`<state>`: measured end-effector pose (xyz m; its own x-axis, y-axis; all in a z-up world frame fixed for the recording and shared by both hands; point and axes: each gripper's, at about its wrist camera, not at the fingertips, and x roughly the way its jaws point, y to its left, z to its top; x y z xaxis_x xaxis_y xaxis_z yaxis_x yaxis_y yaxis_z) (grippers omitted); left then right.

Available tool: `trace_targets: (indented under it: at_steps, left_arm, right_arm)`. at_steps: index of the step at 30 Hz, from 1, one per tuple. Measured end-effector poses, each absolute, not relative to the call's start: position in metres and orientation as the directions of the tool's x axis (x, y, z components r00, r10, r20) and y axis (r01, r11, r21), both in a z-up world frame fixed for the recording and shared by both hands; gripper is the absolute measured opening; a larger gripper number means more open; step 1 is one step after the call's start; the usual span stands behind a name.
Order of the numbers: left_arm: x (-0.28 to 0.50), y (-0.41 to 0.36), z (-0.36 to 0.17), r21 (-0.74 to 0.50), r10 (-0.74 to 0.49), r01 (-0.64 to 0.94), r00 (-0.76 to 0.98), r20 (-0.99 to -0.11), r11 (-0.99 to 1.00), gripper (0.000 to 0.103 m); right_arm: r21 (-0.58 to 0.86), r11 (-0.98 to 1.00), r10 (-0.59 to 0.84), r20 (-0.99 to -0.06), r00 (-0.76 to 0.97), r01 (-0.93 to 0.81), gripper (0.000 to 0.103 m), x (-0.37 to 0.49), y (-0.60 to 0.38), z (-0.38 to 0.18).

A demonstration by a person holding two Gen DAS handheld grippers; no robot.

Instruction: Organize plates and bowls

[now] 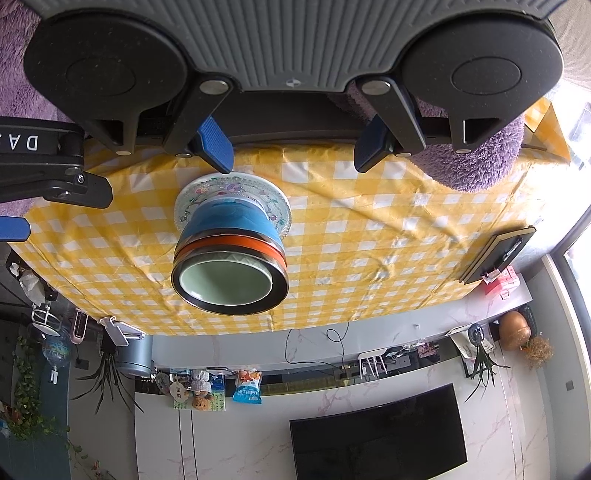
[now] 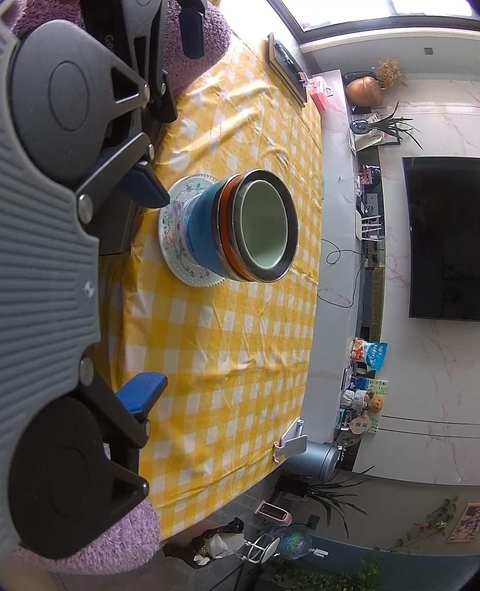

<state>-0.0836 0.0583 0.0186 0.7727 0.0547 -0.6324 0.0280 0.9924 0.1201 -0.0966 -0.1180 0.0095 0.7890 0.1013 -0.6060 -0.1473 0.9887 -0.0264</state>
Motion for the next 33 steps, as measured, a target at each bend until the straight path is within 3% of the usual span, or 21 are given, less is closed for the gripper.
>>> trace_targets:
  at_steps: [33]
  left_arm:
    - [-0.0852, 0.0546, 0.0210, 0.138, 0.055, 0.038, 0.787, -0.615, 0.990, 0.087]
  right_arm:
    - [-0.040, 0.986, 0.104, -0.615, 0.782, -0.163, 0.095, -0.0969, -0.1149, 0.0070]
